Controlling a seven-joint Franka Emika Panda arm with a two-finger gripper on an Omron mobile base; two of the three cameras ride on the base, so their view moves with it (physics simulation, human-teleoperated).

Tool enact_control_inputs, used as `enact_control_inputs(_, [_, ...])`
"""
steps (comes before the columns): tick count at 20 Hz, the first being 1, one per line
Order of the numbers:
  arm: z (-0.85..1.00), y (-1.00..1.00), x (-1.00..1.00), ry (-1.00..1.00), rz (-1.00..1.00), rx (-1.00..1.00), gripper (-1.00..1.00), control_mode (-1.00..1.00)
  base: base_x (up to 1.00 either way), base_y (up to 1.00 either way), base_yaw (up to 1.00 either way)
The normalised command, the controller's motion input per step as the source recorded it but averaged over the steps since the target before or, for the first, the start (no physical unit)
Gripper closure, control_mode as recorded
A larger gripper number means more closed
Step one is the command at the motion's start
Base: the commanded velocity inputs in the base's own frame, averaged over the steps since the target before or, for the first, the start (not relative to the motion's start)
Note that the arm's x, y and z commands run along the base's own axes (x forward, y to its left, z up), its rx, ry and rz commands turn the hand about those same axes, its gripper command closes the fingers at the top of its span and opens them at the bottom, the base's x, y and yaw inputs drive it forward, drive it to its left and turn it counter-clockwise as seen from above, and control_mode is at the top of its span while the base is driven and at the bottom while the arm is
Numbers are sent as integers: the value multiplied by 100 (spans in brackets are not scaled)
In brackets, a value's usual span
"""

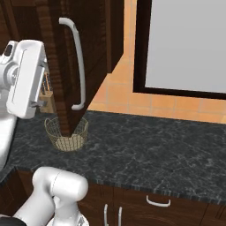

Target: Open the cabinet, pick up the bread from the cabinet and place it in the basket. Then move the basket to the dining counter.

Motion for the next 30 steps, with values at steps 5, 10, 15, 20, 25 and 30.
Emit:
enact_control_inputs(5, [-1,-10,17,0,0,0,-100,-100,0,0,0])
enact_control_inputs(10, [-2,69,-13,-11,0,0,-100,-100,0,0,0])
enact_control_inputs(15, [-38,95,1,-5,2,6,-100,-100,0,0,0])
enact_control_inputs(20, [-100,91,56,7,0,25,-100,-100,0,0,0])
enact_control_inputs(25, [-97,84,28,-2,0,28,-100,-100,0,0,0])
enact_control_inputs(30, [-74,10,55,-31,-15,44,-100,-100,0,0,0])
